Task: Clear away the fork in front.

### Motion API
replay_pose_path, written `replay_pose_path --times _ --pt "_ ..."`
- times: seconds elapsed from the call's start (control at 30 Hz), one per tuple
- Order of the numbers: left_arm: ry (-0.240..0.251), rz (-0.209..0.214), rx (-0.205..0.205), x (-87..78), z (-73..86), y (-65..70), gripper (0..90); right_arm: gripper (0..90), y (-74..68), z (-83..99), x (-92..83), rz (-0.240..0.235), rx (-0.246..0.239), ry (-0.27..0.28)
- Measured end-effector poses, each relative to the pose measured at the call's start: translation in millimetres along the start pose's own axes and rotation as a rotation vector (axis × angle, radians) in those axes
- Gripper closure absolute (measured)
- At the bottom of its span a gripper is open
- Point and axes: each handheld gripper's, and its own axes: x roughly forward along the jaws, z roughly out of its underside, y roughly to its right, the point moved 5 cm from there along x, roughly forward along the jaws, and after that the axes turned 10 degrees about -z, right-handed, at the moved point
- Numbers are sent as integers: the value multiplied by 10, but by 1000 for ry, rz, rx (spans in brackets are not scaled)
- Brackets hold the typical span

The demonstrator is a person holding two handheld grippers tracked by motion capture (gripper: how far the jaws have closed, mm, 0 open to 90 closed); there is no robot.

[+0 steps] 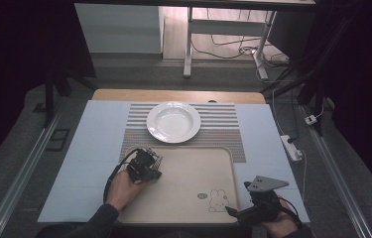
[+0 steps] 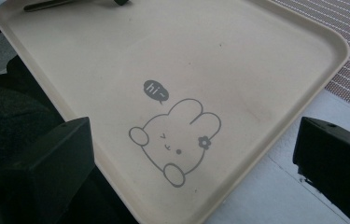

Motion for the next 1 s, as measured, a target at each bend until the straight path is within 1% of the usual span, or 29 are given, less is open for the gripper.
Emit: replay_pose_path --times 0.1,0.23,0.37,0.53,0.63,0.7,0.73,0.83,0.87,0.93,1.0 --pt "0 0 -41 -9 20 -96 893 0 0 0 1 -3 1 1" --pt "-6 -29 -84 -35 57 -239 894 0 -2 0 3 -2 0 0" --pt "-12 -46 -125 -64 102 -371 893 0 -3 0 1 -5 1 0" --pt "-26 -75 -165 -103 158 -500 893 0 -3 1 -1 -7 3 -1" --pt "-23 -74 -194 -115 185 -555 893 0 -4 2 -2 -9 3 -1" --pt "-20 -73 -196 -117 190 -561 892 0 -4 2 -1 -9 3 -1" --pt "-18 -73 -188 -118 188 -556 885 0 -5 2 -2 -10 3 -1" --pt "-6 -92 -156 -167 179 -522 801 0 -7 1 -11 -6 0 1" --pt "7 -85 -150 -208 175 -507 778 0 -5 1 -15 -3 -1 4" --pt "59 -60 -139 -330 170 -469 715 0 -1 5 -32 1 2 9" --pt "110 -38 -118 -485 181 -421 641 0 3 6 -48 5 4 14"
